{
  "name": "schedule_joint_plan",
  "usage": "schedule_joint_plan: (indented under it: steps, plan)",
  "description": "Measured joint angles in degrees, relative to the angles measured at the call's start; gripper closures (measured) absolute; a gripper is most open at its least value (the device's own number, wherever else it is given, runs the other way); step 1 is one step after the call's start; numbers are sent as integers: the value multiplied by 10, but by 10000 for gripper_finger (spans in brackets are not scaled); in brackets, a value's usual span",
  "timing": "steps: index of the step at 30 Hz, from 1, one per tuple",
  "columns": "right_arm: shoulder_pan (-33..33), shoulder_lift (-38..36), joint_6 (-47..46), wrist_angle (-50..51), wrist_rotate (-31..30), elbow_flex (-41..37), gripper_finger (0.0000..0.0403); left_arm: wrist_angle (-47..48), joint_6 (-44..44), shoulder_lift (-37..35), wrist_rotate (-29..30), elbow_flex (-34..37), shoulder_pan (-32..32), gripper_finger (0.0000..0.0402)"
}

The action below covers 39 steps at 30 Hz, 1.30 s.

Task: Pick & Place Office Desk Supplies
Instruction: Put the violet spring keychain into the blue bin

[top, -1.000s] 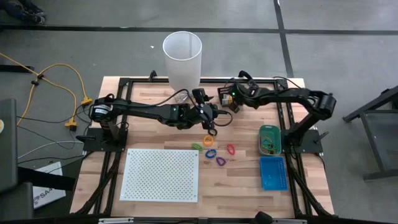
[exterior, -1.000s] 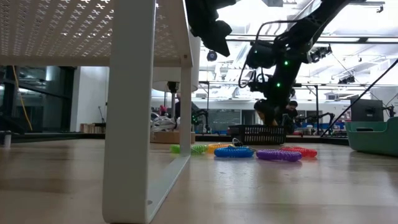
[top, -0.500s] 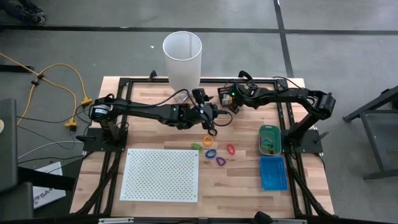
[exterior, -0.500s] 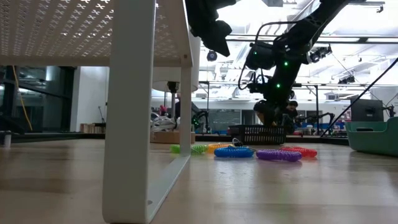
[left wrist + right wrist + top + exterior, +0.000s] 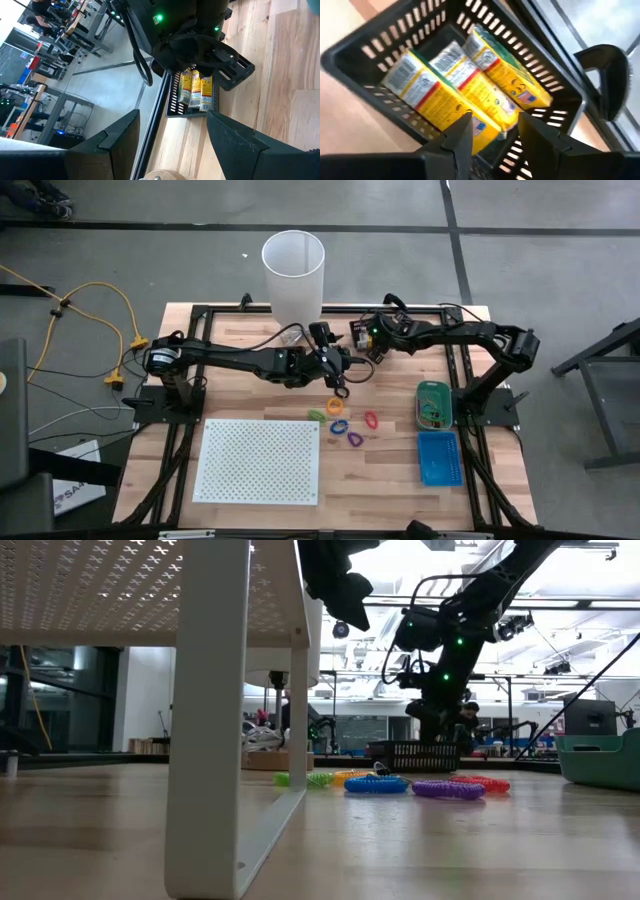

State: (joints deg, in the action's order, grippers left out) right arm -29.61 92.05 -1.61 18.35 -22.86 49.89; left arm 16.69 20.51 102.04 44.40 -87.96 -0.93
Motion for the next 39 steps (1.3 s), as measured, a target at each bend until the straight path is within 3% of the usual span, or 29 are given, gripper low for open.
schedule_joint_plan:
  steps: [17, 31, 39]
  plan:
    - [0, -26, -1, -6, 18, 0, 253, 0, 0, 0, 0, 0, 0, 181]
    - [0, -185, -5, 41, 154, 0, 252, 0, 0, 0, 0, 0, 0, 181]
    - [0, -234, -16, 121, 307, 0, 253, 0, 0, 0, 0, 0, 0, 181]
